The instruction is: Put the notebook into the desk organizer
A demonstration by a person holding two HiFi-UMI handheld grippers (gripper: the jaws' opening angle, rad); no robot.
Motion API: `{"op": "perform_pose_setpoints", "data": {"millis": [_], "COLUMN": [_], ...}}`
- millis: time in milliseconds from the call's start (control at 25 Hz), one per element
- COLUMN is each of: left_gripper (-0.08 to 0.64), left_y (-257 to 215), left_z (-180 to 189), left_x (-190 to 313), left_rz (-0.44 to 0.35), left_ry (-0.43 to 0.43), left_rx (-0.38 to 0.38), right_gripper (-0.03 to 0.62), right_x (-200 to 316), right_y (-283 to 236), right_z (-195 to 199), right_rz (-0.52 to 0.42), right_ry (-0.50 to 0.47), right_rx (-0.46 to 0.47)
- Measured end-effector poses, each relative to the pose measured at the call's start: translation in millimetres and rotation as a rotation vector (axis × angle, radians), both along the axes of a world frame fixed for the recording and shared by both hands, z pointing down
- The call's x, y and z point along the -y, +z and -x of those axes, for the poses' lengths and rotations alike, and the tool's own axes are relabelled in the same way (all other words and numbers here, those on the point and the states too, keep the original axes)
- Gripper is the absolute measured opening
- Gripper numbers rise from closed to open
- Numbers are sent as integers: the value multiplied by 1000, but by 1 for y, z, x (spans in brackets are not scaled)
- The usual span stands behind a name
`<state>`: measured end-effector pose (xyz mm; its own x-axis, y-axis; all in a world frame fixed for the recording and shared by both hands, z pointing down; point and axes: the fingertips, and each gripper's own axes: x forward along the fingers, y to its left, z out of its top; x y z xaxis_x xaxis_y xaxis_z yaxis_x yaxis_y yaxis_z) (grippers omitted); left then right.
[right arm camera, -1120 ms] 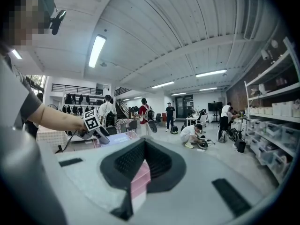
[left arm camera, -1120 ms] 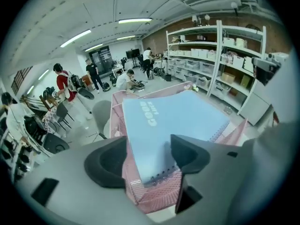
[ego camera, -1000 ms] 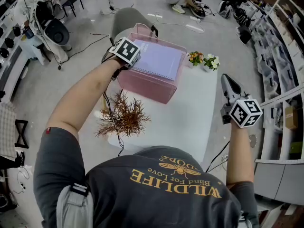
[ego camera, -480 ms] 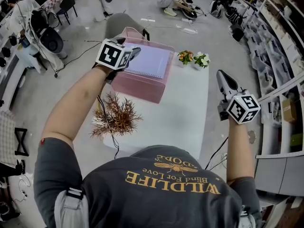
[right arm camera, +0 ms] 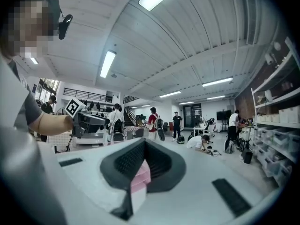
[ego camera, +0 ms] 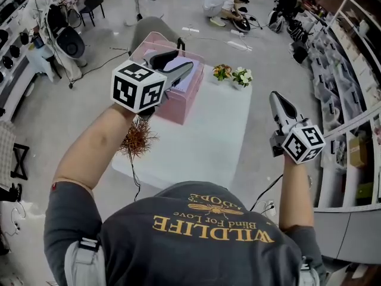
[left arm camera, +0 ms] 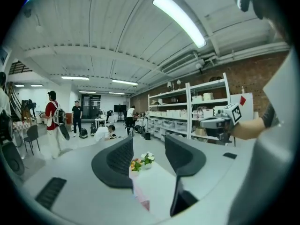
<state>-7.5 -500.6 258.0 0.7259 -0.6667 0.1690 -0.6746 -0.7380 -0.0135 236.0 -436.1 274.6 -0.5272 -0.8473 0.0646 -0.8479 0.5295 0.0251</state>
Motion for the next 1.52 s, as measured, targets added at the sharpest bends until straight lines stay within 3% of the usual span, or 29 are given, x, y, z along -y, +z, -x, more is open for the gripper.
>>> {"op": "perform_pose_setpoints", "data": {"millis": [200, 440, 680, 1040, 1520], "left_gripper": [173, 101, 2, 0, 0], "left_y": [8, 28, 67, 108, 110], "left_z": [-58, -112, -128, -136, -124], "left_x": [-55, -100, -114, -129, -118], "left_rz": [-11, -72, 12, 40, 8], "left_ry": [52, 103, 80, 123, 95], "left_rx": [-126, -177, -276, -247, -213], "right_gripper": [0, 0, 0, 0, 0], "right_x": [-28, -55, -73, -86, -84], "right_y": [11, 32, 52, 89, 102], "right_z": [-39, -84, -104, -111, -122], "right_rz": [10, 37, 56, 91, 95], "right_ry": [-13, 11, 45, 79, 116], "right_rx": [5, 23, 41, 57, 62]}}
